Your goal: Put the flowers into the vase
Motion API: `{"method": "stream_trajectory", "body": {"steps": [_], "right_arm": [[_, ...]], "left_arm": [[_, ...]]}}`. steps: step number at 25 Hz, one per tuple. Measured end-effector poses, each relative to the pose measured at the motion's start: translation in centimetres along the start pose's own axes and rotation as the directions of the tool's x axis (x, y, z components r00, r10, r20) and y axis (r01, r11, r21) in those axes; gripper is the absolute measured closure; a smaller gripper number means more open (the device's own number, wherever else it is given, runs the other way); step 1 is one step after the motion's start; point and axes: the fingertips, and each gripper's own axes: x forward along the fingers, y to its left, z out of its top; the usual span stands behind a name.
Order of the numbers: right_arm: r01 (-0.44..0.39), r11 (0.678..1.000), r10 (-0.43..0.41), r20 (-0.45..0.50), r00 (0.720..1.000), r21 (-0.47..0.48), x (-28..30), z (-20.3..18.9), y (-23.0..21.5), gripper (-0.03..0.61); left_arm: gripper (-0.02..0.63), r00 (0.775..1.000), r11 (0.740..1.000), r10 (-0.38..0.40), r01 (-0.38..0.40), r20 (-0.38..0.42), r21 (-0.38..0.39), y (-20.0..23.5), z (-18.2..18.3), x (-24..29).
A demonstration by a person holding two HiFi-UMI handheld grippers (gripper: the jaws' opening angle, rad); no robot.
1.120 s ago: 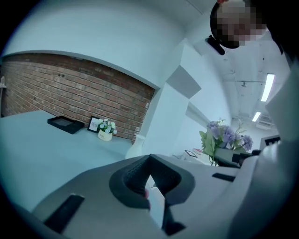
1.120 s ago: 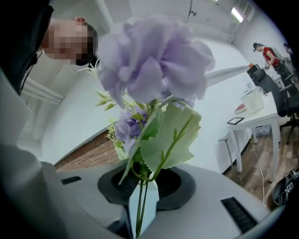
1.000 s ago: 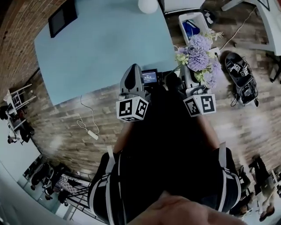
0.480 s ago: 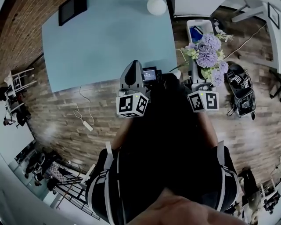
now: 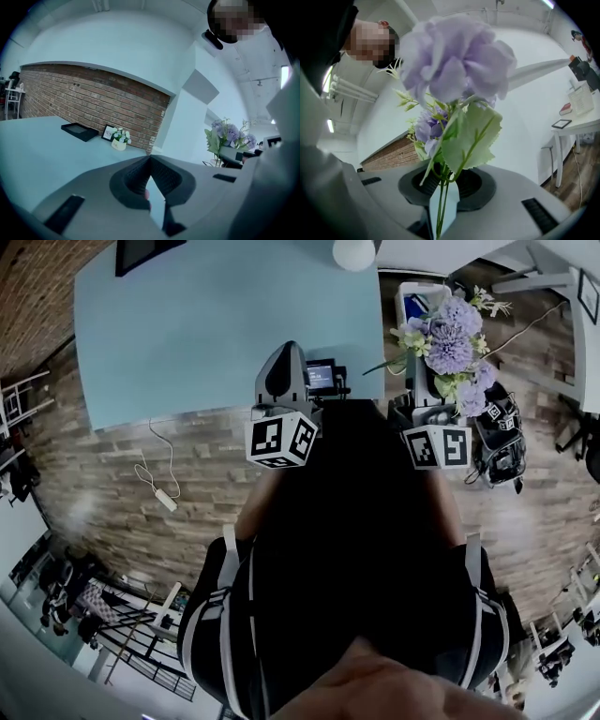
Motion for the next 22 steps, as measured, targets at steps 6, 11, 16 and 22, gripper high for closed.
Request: {"method": "stream_trajectory", "body": {"steps": [6,11,16,22], "right_arm": [[-0.035,0.990,0.041,0.039,0.998,-0.139,4.1,1.5,2.5,0.485],[0.022,0.981,-0.017,0.030,0.999,-0.194,7.4,1.3,3.7,0.485],[0.057,0.967,-0.048,0.044,0.998,-0.250,9.6,2.3,3.4,0.485],[0.042,0.962,-0.015,0.101,0.995,-0.270,12.9,6.5,2.6,0.485]], "left_arm": [[0.600,1.000,0.998,-0.009,0.010,0.016,-0.064,3.4,1.7,2.1],[0.600,0.999,0.992,-0.049,0.046,-0.022,-0.117,6.9,1.7,3.8],[0.600,0.993,0.988,-0.107,0.100,-0.058,-0.121,7.3,1.3,5.8],[0.600,0.994,0.988,-0.093,0.086,-0.048,-0.132,7.5,1.9,7.1]]}}
